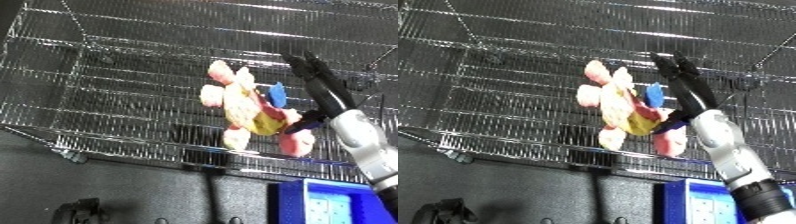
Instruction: Pick up the object and place it into the box
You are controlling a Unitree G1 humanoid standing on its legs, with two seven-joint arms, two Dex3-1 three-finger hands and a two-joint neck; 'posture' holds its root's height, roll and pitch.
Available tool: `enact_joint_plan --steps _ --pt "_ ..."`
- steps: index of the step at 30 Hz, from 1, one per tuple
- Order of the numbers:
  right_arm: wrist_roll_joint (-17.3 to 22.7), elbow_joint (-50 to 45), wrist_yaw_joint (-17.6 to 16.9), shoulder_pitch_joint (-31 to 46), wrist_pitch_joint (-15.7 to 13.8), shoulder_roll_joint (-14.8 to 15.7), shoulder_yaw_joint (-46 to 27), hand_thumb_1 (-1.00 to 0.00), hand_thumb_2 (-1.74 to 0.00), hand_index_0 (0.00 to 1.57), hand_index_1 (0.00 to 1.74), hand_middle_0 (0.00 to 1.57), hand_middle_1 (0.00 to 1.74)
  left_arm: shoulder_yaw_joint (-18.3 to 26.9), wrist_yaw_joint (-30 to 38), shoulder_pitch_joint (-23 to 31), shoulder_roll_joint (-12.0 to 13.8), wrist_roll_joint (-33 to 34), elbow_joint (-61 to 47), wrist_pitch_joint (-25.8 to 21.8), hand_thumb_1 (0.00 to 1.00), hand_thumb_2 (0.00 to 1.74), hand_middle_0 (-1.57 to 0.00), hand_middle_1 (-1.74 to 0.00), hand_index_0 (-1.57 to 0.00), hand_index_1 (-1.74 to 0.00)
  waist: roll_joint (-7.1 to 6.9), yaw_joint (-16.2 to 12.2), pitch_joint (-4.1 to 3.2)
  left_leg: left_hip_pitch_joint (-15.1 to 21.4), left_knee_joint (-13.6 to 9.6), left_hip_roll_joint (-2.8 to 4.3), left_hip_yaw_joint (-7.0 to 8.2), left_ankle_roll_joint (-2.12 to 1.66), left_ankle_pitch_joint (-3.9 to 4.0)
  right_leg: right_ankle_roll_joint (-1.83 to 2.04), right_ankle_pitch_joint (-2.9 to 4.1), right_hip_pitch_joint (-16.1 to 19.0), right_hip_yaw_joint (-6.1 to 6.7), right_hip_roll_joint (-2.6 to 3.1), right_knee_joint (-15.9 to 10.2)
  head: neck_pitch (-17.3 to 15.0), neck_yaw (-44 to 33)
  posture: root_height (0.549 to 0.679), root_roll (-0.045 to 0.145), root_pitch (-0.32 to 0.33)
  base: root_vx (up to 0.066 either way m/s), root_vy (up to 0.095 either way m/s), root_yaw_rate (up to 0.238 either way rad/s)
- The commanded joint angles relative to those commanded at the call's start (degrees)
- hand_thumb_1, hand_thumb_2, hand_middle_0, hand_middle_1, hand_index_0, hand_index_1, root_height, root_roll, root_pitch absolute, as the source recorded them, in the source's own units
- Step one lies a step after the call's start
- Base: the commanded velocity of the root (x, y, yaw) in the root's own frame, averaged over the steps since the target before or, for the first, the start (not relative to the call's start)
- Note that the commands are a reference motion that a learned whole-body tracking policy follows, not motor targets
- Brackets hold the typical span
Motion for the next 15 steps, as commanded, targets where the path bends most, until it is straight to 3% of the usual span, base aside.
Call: enact_joint_plan --steps 15 --pt "1.94 20.11 -0.83 -11.25 -0.17 5.1 4.08 0.0 0.0 0.0 0.0 0.0 0.0 -1.36 0.46 -0.45 0.86 -1.7 -0.48 -0.73 1.0 1.74 -1.57 -1.74 -1.57 -1.74 2.63 1.56 3.68 -5.89 2.71 -0.52 -0.97 -0.05 0.26 -0.04 1.07 -5.58 0.6 -0.44 1.8 7.56 5.58 0.629 0.042 -0.096 -0.031 0.009 0.016"
